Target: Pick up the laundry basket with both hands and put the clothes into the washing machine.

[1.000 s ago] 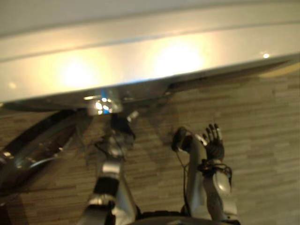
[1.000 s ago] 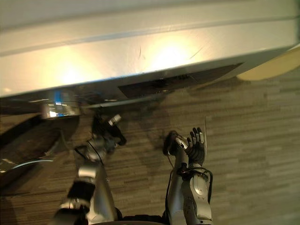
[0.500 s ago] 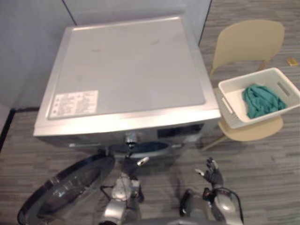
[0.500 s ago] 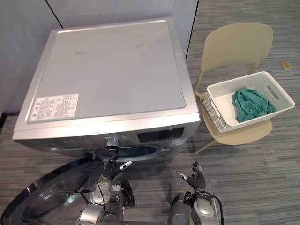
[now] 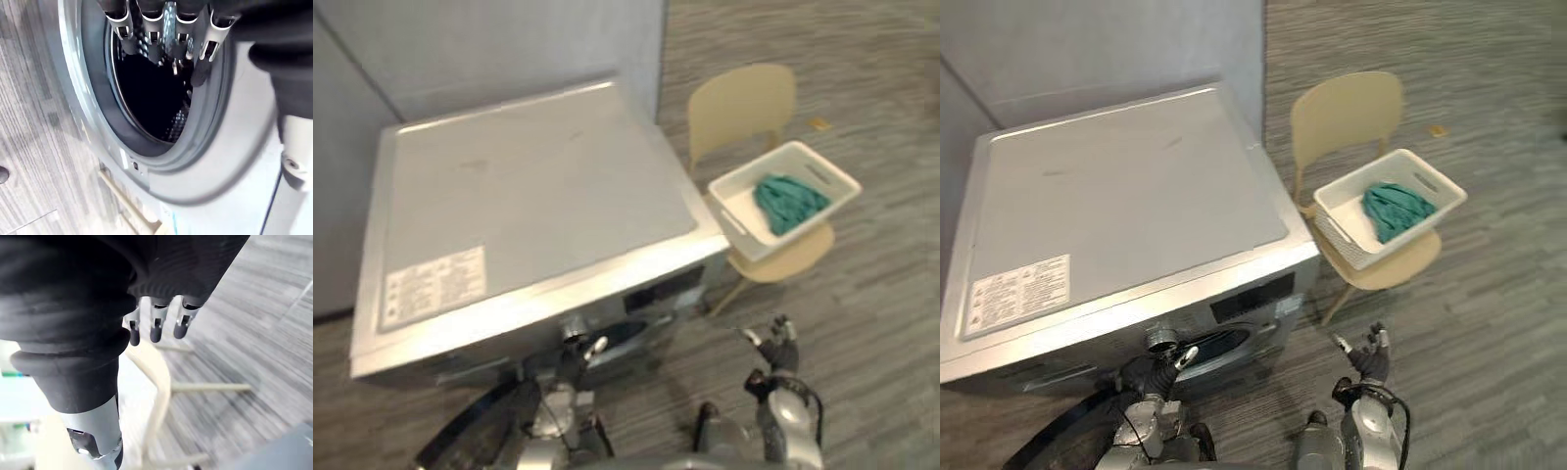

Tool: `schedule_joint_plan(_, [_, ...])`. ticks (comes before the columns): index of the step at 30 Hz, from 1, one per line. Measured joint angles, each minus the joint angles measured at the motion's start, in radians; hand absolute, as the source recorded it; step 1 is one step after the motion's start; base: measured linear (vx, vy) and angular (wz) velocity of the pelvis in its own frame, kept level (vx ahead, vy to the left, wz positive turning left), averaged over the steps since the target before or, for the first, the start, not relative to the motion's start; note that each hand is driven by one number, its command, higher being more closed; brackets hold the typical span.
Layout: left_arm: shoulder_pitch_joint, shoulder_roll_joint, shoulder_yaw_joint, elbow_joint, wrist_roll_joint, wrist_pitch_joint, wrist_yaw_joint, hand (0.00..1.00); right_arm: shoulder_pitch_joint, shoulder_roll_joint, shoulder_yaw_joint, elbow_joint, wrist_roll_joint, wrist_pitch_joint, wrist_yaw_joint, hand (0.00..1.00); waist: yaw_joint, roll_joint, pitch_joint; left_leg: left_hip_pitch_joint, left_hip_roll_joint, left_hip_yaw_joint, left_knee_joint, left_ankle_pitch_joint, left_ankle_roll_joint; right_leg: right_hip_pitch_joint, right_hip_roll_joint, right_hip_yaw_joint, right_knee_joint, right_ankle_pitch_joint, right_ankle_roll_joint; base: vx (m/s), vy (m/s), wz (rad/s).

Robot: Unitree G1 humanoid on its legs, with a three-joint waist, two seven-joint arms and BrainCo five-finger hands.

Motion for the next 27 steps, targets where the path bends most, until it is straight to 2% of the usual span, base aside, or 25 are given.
schedule_joint_plan(1, [-0.001, 0.010, -0.003, -0.001, 0.000, 0.000, -0.003, 0.00, 0.002, -0.003, -0.008, -0.039, -0.006, 0.000, -0.019, 0.00, -0.004, -0.014, -0.007, 0.009, 0.003, 0.030, 0.004, 0.000, 0.001, -0.017, -0.028, -0.036, 0.084, -0.044, 0.003, -0.22, -0.007, -1.12])
schedule_joint_plan(2, [0.001, 0.012, -0.004, -0.002, 0.000, 0.005, -0.003, 0.00, 0.002, -0.003, -0.028, -0.090, -0.009, 0.000, -0.035, 0.00, -0.005, -0.005, -0.007, 0.024, 0.006, 0.071, 0.005, 0.001, 0.001, -0.015, -0.081, -0.085, 0.169, -0.080, 0.010, -0.14, -0.020, -0.92])
schedule_joint_plan(3, [0.010, 0.012, -0.004, -0.004, 0.000, 0.005, -0.002, 0.00, -0.003, -0.003, -0.039, -0.145, -0.031, -0.002, -0.063, 0.00, -0.002, -0.014, -0.019, 0.030, 0.019, 0.107, 0.011, 0.003, -0.004, -0.012, -0.132, -0.124, 0.212, -0.085, 0.004, -0.11, -0.048, -0.83])
schedule_joint_plan(5, [0.010, 0.012, -0.003, -0.030, 0.001, 0.003, -0.003, 0.00, -0.021, -0.003, -0.042, -0.226, -0.052, -0.003, -0.085, 0.00, 0.000, -0.009, -0.019, 0.018, 0.055, 0.143, 0.032, 0.009, -0.025, -0.014, -0.182, -0.163, 0.232, -0.085, -0.001, -0.08, -0.186, -0.81])
schedule_joint_plan(7, [0.006, 0.012, -0.002, -0.073, 0.003, -0.008, -0.004, 0.00, -0.033, -0.002, -0.042, -0.295, -0.095, -0.003, -0.106, 0.00, 0.002, -0.025, -0.029, 0.006, 0.099, 0.177, 0.066, 0.013, -0.066, -0.015, -0.211, -0.207, 0.219, -0.072, -0.014, -0.05, -0.348, -0.88])
schedule_joint_plan(8, [-0.005, 0.006, 0.002, -0.076, 0.004, -0.011, -0.004, 0.00, -0.041, -0.009, -0.046, -0.335, -0.118, -0.004, -0.113, 0.00, 0.002, -0.024, -0.039, 0.006, 0.135, 0.198, 0.090, 0.022, -0.105, -0.019, -0.184, -0.248, 0.200, -0.117, 0.063, 0.01, -0.383, -0.88])
schedule_joint_plan(9, [-0.010, -0.003, 0.011, -0.076, 0.005, -0.010, -0.004, 0.00, -0.049, -0.017, -0.048, -0.349, -0.125, -0.004, -0.119, 0.00, 0.002, -0.012, -0.049, 0.006, 0.163, 0.213, 0.092, 0.027, -0.115, -0.026, -0.161, -0.264, 0.186, -0.125, 0.099, 0.08, -0.461, -1.15])
schedule_joint_plan(10, [-0.020, -0.031, 0.017, -0.076, 0.008, -0.011, -0.003, 0.00, -0.064, -0.027, -0.046, -0.375, -0.130, -0.011, -0.134, 0.00, 0.000, 0.013, -0.066, 0.022, 0.214, 0.247, 0.082, 0.054, -0.143, -0.038, -0.112, -0.278, 0.176, -0.132, 0.174, 0.13, -0.298, -1.03])
schedule_joint_plan(11, [-0.030, -0.045, 0.017, -0.073, 0.012, -0.010, -0.003, 0.00, -0.070, -0.034, -0.048, -0.388, -0.142, -0.019, -0.142, 0.00, -0.006, 0.030, -0.072, 0.045, 0.252, 0.264, 0.070, 0.082, -0.165, -0.045, -0.073, -0.279, 0.197, -0.143, 0.174, 0.21, -0.389, -1.20])
schedule_joint_plan(12, [-0.032, -0.061, 0.026, -0.074, 0.013, -0.011, -0.004, 0.00, -0.072, -0.050, -0.045, -0.399, -0.153, -0.021, -0.146, 0.00, -0.002, 0.044, -0.078, 0.079, 0.289, 0.264, 0.063, 0.107, -0.171, -0.052, -0.035, -0.281, 0.220, -0.157, 0.148, 0.24, -0.397, -1.27])
schedule_joint_plan(13, [-0.031, -0.082, 0.042, -0.075, 0.013, -0.011, -0.008, 0.00, -0.080, -0.061, -0.029, -0.407, -0.156, -0.021, -0.146, 0.00, 0.000, 0.048, -0.082, 0.110, 0.337, 0.256, 0.102, 0.157, -0.140, -0.045, 0.006, -0.273, 0.239, -0.183, 0.108, 0.30, -0.486, -1.46])
schedule_joint_plan(14, [-0.028, -0.086, 0.050, -0.075, 0.010, -0.011, -0.018, 0.00, -0.093, -0.062, -0.010, -0.418, -0.157, -0.022, -0.146, 0.00, 0.000, 0.041, -0.082, 0.114, 0.393, 0.244, 0.198, 0.234, -0.026, -0.022, 0.047, -0.254, 0.228, -0.197, 0.084, 0.32, -0.501, -1.28])
schedule_joint_plan(15, [-0.027, -0.082, 0.054, -0.075, 0.008, -0.012, -0.023, 0.00, -0.099, -0.063, 0.004, -0.426, -0.162, -0.023, -0.146, 0.00, 0.001, 0.031, -0.077, 0.095, 0.426, 0.231, 0.270, 0.281, 0.070, 0.004, 0.067, -0.236, 0.201, -0.201, 0.078, 0.33, -0.465, -1.12])
schedule_joint_plan(16, [-0.026, -0.088, 0.053, -0.075, 0.005, -0.012, -0.031, 0.00, -0.099, -0.074, 0.018, -0.450, -0.172, -0.028, -0.146, 0.00, 0.008, 0.028, -0.069, 0.022, 0.454, 0.140, 0.465, 0.261, 0.211, 0.059, 0.094, -0.200, 0.136, -0.203, 0.070, 0.27, -0.333, -0.86])
schedule_joint_plan(17, [-0.022, -0.094, 0.051, -0.075, 0.005, -0.013, -0.046, 0.00, -0.101, -0.093, 0.019, -0.456, -0.188, -0.029, -0.146, 0.00, 0.018, 0.028, -0.068, -0.045, 0.407, 0.039, 0.586, 0.178, 0.189, 0.093, 0.105, -0.176, 0.101, -0.200, 0.066, 0.21, -0.188, -0.82])
schedule_joint_plan(19, [0.005, -0.099, 0.050, -0.078, 0.005, -0.030, -0.068, 0.00, -0.112, -0.116, 0.033, -0.458, -0.206, -0.029, -0.133, 0.00, 0.035, 0.036, -0.068, -0.133, 0.254, -0.107, 0.685, 0.058, 0.123, 0.160, 0.117, -0.138, 0.041, -0.199, 0.063, 0.25, -0.112, -0.71])
schedule_joint_plan(21, [0.037, -0.098, 0.053, -0.081, 0.005, -0.036, -0.072, 0.00, -0.131, -0.124, 0.072, -0.456, -0.205, -0.030, -0.120, 0.00, 0.069, 0.058, -0.060, -0.214, 0.118, -0.113, 0.650, -0.026, 0.091, 0.232, 0.147, -0.092, -0.020, -0.199, 0.064, 0.33, -0.050, -0.70])
schedule_joint_plan(22, [0.042, -0.097, 0.053, -0.081, 0.005, -0.035, -0.073, 0.00, -0.133, -0.124, 0.081, -0.455, -0.205, -0.030, -0.118, 0.00, 0.078, 0.058, -0.060, -0.240, 0.086, -0.101, 0.616, -0.035, 0.084, 0.244, 0.149, -0.086, -0.034, -0.199, 0.064, 0.31, 0.024, -0.41])
schedule_joint_plan(23, [0.043, -0.097, 0.053, -0.082, 0.005, -0.033, -0.073, 0.00, -0.140, -0.123, 0.093, -0.450, -0.205, -0.029, -0.109, 0.00, 0.088, 0.054, -0.058, -0.281, 0.022, -0.082, 0.523, -0.039, 0.077, 0.263, 0.148, -0.080, -0.057, -0.199, 0.065, 0.41, 0.090, -0.29])
schedule_joint_plan(24, [0.040, -0.097, 0.053, -0.087, 0.006, -0.031, -0.072, 0.00, -0.152, -0.123, 0.116, -0.434, -0.203, -0.025, -0.097, 0.00, 0.102, 0.053, -0.057, -0.307, -0.051, -0.051, 0.347, -0.027, 0.065, 0.289, 0.144, -0.079, -0.088, -0.206, 0.077, 0.41, 0.115, -0.28])
schedule_joint_plan(25, [0.038, -0.098, 0.053, -0.090, 0.009, -0.031, -0.071, 0.00, -0.153, -0.123, 0.123, -0.431, -0.203, -0.020, -0.095, 0.00, 0.111, 0.057, -0.057, -0.305, -0.072, -0.044, 0.264, -0.008, 0.045, 0.301, 0.146, -0.077, -0.095, -0.214, 0.090, 0.44, 0.160, -0.20])
schedule_joint_plan(26, [0.037, -0.095, 0.056, -0.093, 0.010, -0.030, -0.069, 0.00, -0.156, -0.123, 0.132, -0.425, -0.203, -0.017, -0.093, 0.00, 0.116, 0.052, -0.054, -0.297, -0.089, -0.040, 0.228, 0.017, 0.125, 0.318, 0.144, -0.072, -0.101, -0.224, 0.107, 0.39, 0.131, 0.06])
schedule_joint_plan(27, [0.034, -0.085, 0.058, -0.094, 0.012, -0.026, -0.065, 0.00, -0.170, -0.104, 0.161, -0.403, -0.200, -0.003, -0.091, 0.00, 0.109, 0.019, -0.056, -0.270, -0.126, -0.020, 0.213, 0.007, 0.150, 0.339, 0.121, -0.075, -0.114, -0.229, 0.117, 0.40, 0.129, 0.21])
